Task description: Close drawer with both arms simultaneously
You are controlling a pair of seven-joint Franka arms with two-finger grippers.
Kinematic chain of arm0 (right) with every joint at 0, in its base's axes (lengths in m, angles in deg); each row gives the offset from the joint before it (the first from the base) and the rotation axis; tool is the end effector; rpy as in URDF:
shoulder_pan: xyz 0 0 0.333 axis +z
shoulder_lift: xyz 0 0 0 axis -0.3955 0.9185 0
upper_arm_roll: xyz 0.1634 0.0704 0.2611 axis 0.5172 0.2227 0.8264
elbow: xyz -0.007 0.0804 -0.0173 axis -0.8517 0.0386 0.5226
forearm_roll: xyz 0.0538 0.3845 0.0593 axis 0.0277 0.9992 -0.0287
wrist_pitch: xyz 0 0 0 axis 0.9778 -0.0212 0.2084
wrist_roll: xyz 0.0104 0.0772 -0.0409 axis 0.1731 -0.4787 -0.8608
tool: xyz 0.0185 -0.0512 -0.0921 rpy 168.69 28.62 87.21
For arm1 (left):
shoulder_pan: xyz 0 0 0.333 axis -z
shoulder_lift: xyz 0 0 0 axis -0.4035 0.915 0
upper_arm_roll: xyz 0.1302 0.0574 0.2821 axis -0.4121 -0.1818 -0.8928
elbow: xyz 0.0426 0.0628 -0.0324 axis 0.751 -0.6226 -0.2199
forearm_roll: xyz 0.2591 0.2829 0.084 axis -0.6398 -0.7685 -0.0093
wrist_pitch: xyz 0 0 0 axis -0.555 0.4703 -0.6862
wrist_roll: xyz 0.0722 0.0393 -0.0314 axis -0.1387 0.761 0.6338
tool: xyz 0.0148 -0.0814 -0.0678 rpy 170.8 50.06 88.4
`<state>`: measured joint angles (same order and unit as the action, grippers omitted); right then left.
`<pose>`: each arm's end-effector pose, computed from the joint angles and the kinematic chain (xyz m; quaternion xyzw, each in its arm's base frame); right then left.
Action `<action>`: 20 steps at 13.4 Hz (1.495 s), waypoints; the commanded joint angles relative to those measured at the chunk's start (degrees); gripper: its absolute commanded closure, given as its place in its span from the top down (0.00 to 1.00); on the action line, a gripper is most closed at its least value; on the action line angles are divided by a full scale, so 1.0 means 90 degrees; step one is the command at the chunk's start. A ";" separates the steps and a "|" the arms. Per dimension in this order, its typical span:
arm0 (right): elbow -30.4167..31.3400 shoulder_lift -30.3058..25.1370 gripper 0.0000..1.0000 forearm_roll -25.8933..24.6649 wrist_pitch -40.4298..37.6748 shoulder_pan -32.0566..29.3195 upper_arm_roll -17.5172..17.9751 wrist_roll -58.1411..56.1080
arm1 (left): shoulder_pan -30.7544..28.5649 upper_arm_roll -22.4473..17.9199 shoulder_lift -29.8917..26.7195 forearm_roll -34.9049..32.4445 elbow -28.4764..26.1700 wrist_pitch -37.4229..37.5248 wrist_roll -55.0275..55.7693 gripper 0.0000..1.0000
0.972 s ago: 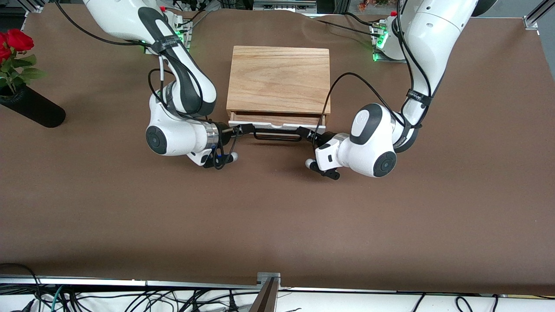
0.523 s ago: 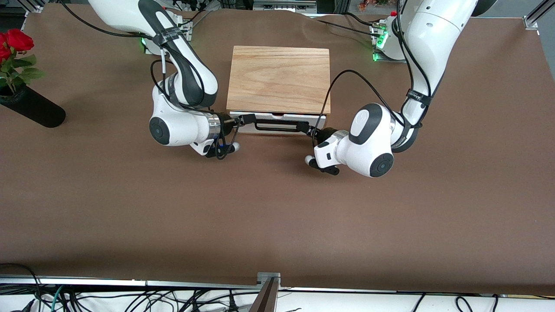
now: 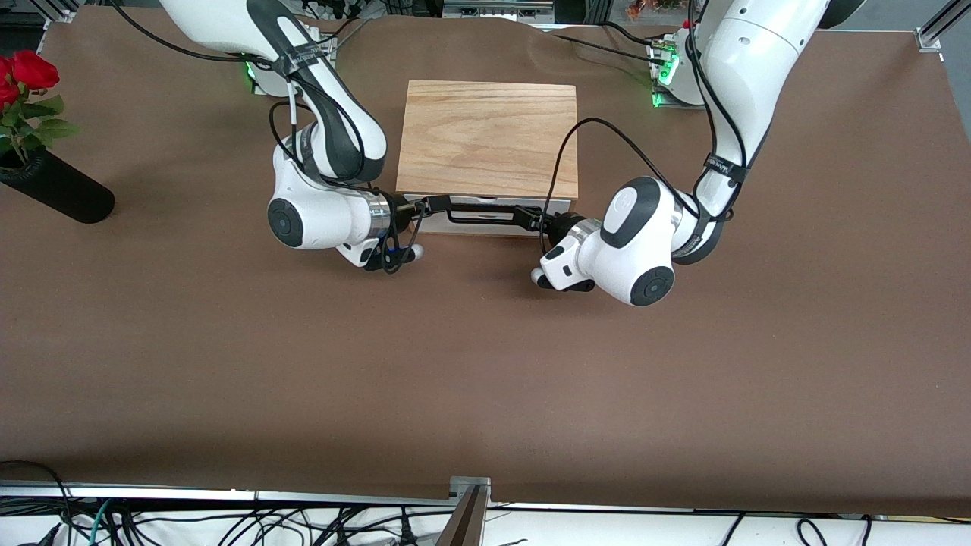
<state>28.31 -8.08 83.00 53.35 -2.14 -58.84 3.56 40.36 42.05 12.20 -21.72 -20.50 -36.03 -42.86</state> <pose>0.5184 0.3397 0.2720 -0.9389 -0.0624 0.2045 0.2697 0.5607 -0.3531 0.2671 0.9078 -0.0304 -0.3413 0.2417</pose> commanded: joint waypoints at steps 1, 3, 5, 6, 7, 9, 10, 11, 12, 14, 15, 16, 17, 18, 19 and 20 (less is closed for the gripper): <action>0.0312 -0.0204 1.00 0.0158 0.0043 -0.0055 0.0099 -0.0230 | 0.0093 -0.0028 -0.0072 0.0073 -0.0023 0.0196 0.0441 1.00; 0.0448 -0.0282 1.00 0.0236 0.0102 -0.0046 0.0118 -0.0220 | 0.0045 -0.0028 -0.0101 0.0064 0.0075 0.0216 0.0442 1.00; 0.0401 -0.0293 1.00 0.0295 0.0005 -0.0055 0.0089 -0.0259 | -0.0004 -0.0067 -0.0218 0.0044 0.0279 0.0264 0.0432 1.00; 0.0323 -0.0292 1.00 0.0285 -0.0015 -0.0075 -0.0027 -0.0318 | -0.0091 -0.0106 -0.0325 0.0044 0.0435 0.0410 0.0432 1.00; 0.0177 -0.0302 1.00 0.0285 -0.0102 -0.0075 -0.0260 -0.0347 | -0.0286 -0.0106 -0.0374 0.0034 0.0649 0.0566 0.0432 1.00; -0.0504 -0.0302 1.00 0.0149 -0.1016 -0.0104 -0.0884 -0.0269 | -0.0628 -0.0096 -0.0394 -0.0596 0.1244 0.1141 0.0412 1.00; -0.0788 -0.0302 1.00 -0.0093 -0.1456 -0.0104 -0.1255 -0.0260 | -0.0726 -0.0048 -0.0433 -0.1084 0.1605 0.1453 0.0412 1.00; -0.1043 -0.0380 1.00 -0.0366 -0.1779 -0.0104 -0.1597 -0.0260 | -0.0766 -0.0096 -0.0482 -0.1427 0.1802 0.1698 0.0412 1.00; -0.1180 -0.0506 1.00 -0.0688 -0.2005 -0.0104 -0.1929 -0.0240 | -0.0882 -0.0077 -0.0540 -0.1711 0.1852 0.1836 0.0403 1.00; -0.1056 -0.1129 1.00 -0.1410 -0.2114 -0.0094 -0.2215 -0.0240 | -0.1030 -0.0067 -0.0861 -0.2287 0.1853 0.1866 0.0296 1.00; -0.0929 -0.1480 1.00 -0.1936 -0.2144 -0.0094 -0.2274 -0.0230 | -0.1059 -0.0077 -0.0950 -0.2483 0.1853 0.1866 0.0169 1.00; -0.0773 -0.1851 1.00 -0.2483 -0.2144 -0.0094 -0.2274 -0.0221 | -0.1175 -0.0096 -0.1086 -0.2727 0.1853 0.1837 0.0120 1.00; -0.0607 -0.2242 1.00 -0.2943 -0.2144 -0.0094 -0.2274 -0.0104 | -0.1244 -0.0077 -0.1291 -0.2865 0.1853 0.1837 0.0119 1.00; -0.0451 -0.2594 1.00 -0.3334 -0.2183 -0.0094 -0.2274 -0.0007 | -0.1293 -0.0106 -0.1457 -0.2914 0.1853 0.1827 0.0119 1.00; -0.0372 -0.2848 1.00 -0.3725 -0.2202 -0.0094 -0.2274 0.0110 | -0.1255 -0.0174 -0.1594 -0.3079 0.1853 0.1789 0.0119 1.00; -0.0439 -0.2938 1.00 -0.4173 -0.2241 -0.0094 -0.2265 0.0102 | -0.1187 -0.0300 -0.1895 -0.3526 0.1795 0.1643 0.0090 1.00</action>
<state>21.07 -29.80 51.14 32.96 -3.51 -79.36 2.98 29.02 40.66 -0.37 -48.55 -3.28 -20.23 -40.64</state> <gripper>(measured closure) 0.000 0.000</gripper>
